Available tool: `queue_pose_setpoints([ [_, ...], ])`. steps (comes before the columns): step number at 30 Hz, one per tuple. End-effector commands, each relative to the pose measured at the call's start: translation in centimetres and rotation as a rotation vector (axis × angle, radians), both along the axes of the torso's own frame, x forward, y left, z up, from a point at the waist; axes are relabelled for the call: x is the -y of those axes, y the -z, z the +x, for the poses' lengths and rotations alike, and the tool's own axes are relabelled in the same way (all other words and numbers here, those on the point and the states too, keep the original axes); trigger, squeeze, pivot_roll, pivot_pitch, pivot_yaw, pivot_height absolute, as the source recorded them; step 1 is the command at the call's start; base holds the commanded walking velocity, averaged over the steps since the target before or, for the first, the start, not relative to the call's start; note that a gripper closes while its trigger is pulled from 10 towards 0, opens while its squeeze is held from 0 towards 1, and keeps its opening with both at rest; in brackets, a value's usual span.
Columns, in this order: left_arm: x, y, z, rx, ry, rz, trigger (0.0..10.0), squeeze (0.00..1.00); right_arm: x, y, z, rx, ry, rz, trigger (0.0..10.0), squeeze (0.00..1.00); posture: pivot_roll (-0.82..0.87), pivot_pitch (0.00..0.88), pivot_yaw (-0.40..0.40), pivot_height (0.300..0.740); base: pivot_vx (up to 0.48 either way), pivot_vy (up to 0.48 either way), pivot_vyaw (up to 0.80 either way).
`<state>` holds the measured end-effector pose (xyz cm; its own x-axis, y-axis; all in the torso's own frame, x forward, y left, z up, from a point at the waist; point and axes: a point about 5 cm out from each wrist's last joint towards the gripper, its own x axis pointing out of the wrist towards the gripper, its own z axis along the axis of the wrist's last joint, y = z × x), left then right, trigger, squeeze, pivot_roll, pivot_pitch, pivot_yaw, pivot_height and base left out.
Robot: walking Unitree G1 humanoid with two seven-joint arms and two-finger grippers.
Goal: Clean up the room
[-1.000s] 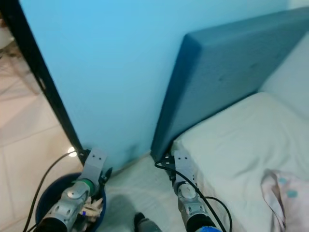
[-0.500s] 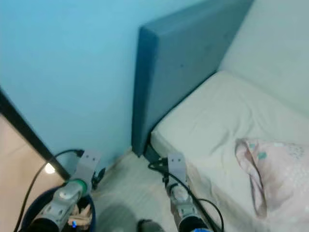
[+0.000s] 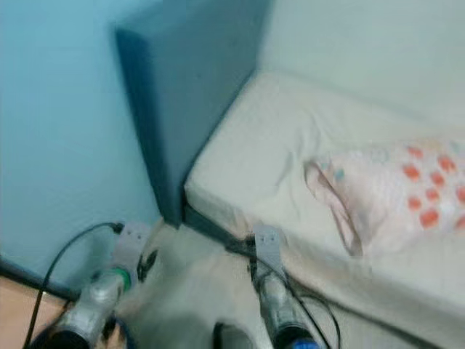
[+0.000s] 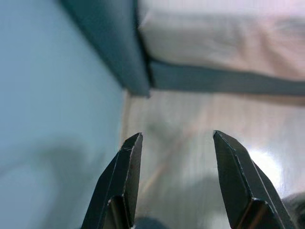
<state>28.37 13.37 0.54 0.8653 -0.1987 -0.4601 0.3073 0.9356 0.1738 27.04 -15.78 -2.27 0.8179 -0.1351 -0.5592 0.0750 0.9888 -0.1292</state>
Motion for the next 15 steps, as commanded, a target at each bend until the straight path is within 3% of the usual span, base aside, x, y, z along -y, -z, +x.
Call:
queue_pose_setpoints([
  [1,0.01,0.84,-0.81,-0.035,0.002,0.004,10.0,0.0,-0.16,0.3,-0.33,-0.015,-0.002,0.003,10.0,0.0,0.0,0.124,0.013,0.74,0.0,0.0,-0.8],
  [15,0.2,0.53,-0.62,-0.018,-0.022,-0.042,10.0,0.0,0.01,0.25,-0.35,-0.011,0.0,-0.002,10.0,0.0,-0.01,0.126,0.012,0.74,0.0,0.0,-0.8],
])
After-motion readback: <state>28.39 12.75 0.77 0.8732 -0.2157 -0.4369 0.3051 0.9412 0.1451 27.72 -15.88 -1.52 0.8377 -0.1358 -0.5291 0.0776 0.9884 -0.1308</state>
